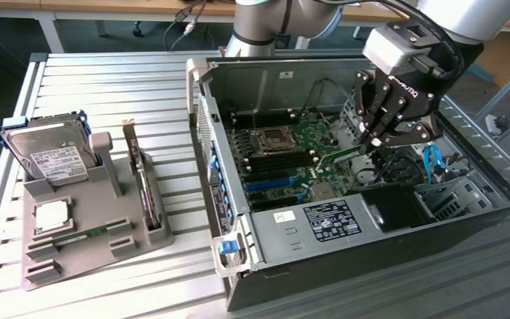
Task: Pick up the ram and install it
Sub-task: 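Pick up the ram and move it above insertion slot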
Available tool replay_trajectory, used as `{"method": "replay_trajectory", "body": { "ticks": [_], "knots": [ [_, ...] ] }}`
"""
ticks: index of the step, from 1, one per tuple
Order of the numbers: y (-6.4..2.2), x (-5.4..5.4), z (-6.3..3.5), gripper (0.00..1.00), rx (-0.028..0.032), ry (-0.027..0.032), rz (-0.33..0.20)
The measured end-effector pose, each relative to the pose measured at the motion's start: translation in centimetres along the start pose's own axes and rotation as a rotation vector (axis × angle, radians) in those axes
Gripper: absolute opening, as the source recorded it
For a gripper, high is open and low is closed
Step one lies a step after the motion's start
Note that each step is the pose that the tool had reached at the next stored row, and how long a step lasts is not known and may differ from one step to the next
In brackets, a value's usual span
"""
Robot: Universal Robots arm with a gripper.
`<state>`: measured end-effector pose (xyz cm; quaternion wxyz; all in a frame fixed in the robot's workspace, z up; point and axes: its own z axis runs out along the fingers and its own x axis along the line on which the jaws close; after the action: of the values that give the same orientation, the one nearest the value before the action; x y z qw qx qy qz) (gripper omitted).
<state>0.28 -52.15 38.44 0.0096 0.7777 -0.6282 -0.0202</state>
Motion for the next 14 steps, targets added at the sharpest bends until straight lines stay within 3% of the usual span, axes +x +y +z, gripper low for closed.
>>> {"method": "replay_trajectory", "body": {
  "ticks": [2,6,8,14],
  "knots": [
    [-0.58,0.1,-0.03,0.14,0.0000,0.0001,0.000],
    [-0.58,0.1,-0.03,0.14,0.0000,0.0000,0.002],
    [-0.61,0.1,0.07,0.14,0.0011,-0.0021,0.056],
    [-1.21,-2.5,0.39,0.14,0.0011,-0.0021,0.057]
  ]
}}
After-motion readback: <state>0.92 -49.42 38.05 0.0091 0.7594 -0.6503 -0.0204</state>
